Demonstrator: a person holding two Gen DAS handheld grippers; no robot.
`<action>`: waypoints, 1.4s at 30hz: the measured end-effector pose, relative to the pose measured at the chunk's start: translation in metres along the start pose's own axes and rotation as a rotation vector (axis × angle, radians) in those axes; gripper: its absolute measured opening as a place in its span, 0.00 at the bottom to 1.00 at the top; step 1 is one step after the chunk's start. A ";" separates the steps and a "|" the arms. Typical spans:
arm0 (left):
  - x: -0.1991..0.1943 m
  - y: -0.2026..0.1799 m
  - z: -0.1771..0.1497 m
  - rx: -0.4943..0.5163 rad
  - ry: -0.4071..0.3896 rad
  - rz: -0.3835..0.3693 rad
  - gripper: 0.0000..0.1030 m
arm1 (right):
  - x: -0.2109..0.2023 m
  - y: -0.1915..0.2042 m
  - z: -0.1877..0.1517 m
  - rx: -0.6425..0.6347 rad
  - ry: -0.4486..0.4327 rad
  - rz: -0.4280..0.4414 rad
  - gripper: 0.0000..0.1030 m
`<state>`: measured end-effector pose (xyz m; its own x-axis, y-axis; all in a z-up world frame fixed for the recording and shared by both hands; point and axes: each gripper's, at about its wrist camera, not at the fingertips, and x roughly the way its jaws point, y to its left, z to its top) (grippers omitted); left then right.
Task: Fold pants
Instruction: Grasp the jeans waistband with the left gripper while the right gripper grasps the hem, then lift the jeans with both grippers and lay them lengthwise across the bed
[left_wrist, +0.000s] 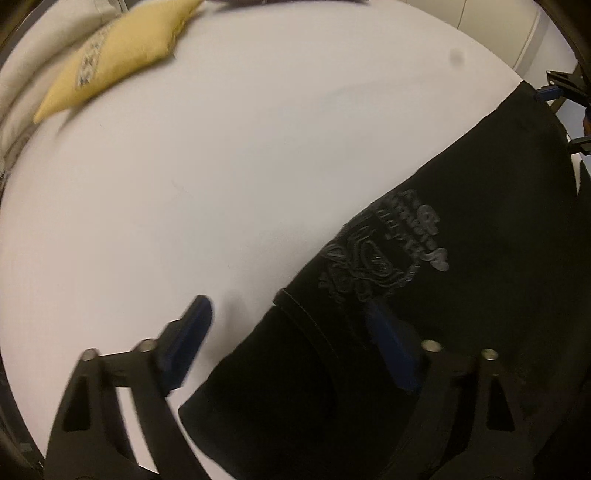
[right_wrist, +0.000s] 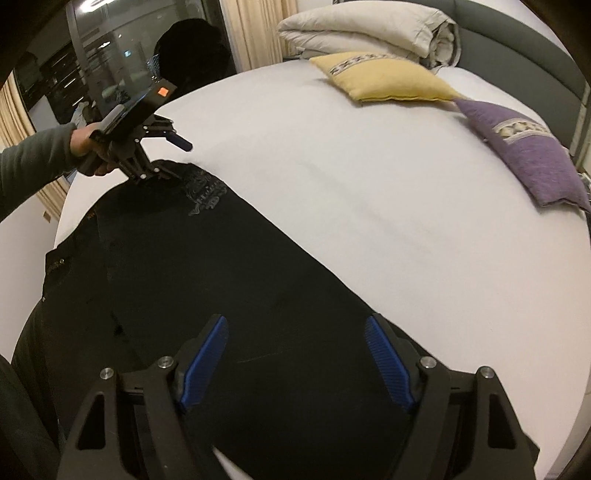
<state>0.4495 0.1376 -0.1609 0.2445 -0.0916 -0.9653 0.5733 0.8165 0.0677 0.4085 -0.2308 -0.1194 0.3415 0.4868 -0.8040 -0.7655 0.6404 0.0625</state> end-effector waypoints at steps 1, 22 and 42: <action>0.006 0.003 0.001 -0.002 0.017 -0.024 0.59 | 0.004 -0.002 0.002 -0.010 0.006 0.003 0.77; -0.034 -0.042 -0.046 0.159 -0.329 0.248 0.06 | 0.063 -0.009 0.049 -0.172 0.099 0.048 0.72; -0.079 -0.076 -0.076 0.187 -0.464 0.301 0.06 | 0.108 0.040 0.098 -0.292 0.204 0.087 0.52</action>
<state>0.3275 0.1258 -0.1088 0.7110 -0.1457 -0.6879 0.5433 0.7349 0.4059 0.4681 -0.0947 -0.1458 0.1750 0.3842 -0.9065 -0.9205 0.3906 -0.0121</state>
